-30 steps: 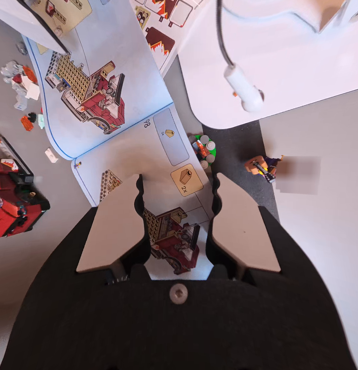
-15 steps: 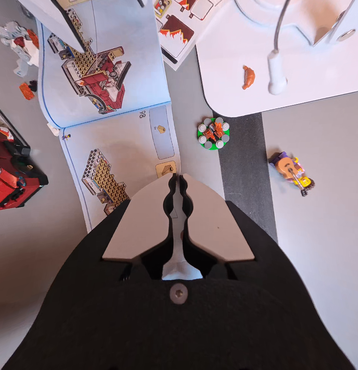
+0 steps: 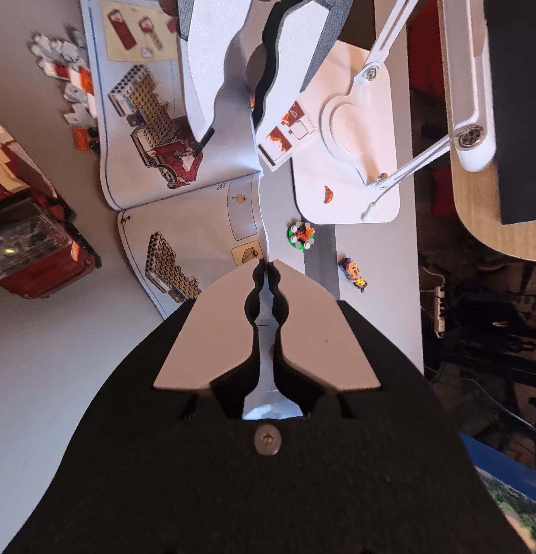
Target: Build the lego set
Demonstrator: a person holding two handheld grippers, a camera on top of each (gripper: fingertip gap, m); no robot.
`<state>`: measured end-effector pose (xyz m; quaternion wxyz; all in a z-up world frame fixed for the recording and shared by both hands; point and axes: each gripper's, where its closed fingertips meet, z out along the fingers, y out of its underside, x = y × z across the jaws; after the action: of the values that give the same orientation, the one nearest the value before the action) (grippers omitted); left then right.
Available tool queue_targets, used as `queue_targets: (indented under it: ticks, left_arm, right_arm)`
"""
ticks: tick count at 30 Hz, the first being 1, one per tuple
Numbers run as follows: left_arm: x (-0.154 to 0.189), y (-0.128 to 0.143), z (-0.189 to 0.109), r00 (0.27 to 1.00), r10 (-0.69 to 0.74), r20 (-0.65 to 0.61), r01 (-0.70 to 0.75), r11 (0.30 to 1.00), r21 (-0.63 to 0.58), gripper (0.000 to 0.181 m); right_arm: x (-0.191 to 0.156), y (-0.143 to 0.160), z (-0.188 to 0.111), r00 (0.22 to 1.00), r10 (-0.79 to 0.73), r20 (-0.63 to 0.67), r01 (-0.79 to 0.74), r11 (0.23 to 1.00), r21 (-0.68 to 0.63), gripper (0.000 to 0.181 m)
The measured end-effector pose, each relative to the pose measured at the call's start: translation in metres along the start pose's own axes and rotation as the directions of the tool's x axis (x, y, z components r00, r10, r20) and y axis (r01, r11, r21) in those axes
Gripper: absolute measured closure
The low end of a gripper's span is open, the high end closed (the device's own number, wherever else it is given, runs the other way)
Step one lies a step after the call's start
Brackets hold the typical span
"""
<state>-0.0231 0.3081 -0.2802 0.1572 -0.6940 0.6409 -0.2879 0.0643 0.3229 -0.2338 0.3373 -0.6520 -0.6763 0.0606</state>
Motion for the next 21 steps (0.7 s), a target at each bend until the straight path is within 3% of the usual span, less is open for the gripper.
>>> queue_targets:
  ticks: [9,15,19,21]
  left_arm:
    - [0.034,-0.024,-0.029,0.975,0.214,0.053,-0.212,0.976,-0.049,0.177]
    - [0.056,-0.026,-0.027,0.932,0.342,0.121,-0.323,0.934,-0.152,0.178]
    - [0.062,-0.029,-0.023,0.925,0.356,0.134,-0.335,0.929,-0.157,0.178]
    - [0.061,-0.029,-0.023,0.921,0.363,0.144,-0.34,0.927,-0.159,0.178]
  right_arm:
    - [-0.003,-0.001,-0.026,0.997,0.014,-0.07,-0.011,0.999,0.032,0.179]
    - [-0.022,0.001,-0.038,0.999,0.005,-0.044,-0.006,1.0,-0.022,0.176]
    - [-0.035,0.018,-0.033,1.0,0.012,0.018,-0.009,0.984,-0.18,0.138]
    - [-0.038,0.028,-0.03,0.999,0.008,0.034,0.001,0.972,-0.234,0.131]
